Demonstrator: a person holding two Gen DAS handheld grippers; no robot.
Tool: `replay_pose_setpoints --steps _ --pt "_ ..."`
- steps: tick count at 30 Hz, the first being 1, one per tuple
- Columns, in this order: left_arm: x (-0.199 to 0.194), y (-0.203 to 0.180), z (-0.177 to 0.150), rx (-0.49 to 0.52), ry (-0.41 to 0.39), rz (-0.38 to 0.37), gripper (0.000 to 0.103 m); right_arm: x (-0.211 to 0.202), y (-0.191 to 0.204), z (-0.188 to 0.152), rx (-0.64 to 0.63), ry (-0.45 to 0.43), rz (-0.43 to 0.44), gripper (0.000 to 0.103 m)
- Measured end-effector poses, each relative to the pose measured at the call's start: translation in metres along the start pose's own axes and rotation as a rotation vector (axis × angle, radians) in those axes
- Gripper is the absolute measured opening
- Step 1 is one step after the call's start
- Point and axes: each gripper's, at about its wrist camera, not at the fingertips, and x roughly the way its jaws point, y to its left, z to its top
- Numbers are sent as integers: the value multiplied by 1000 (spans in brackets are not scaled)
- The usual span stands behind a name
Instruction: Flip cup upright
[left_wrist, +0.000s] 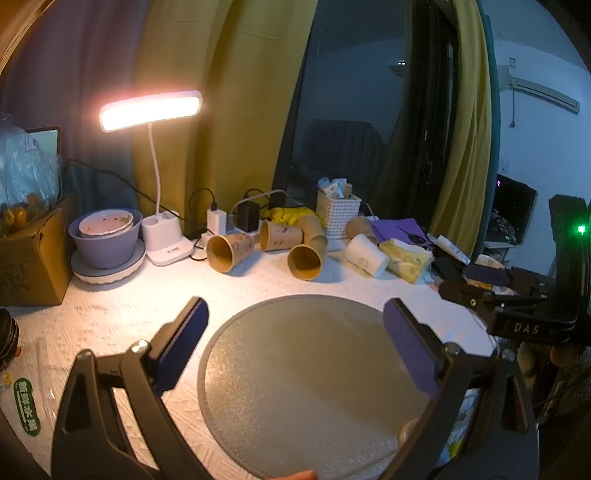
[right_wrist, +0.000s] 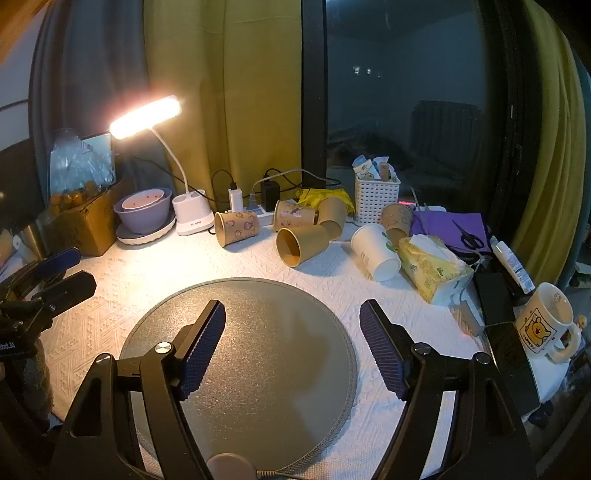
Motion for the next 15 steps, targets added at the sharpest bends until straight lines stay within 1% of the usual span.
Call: replay_pose_setpoints --steps 15 --pt "1 0 0 2 -1 1 96 -1 0 1 1 -2 1 78"
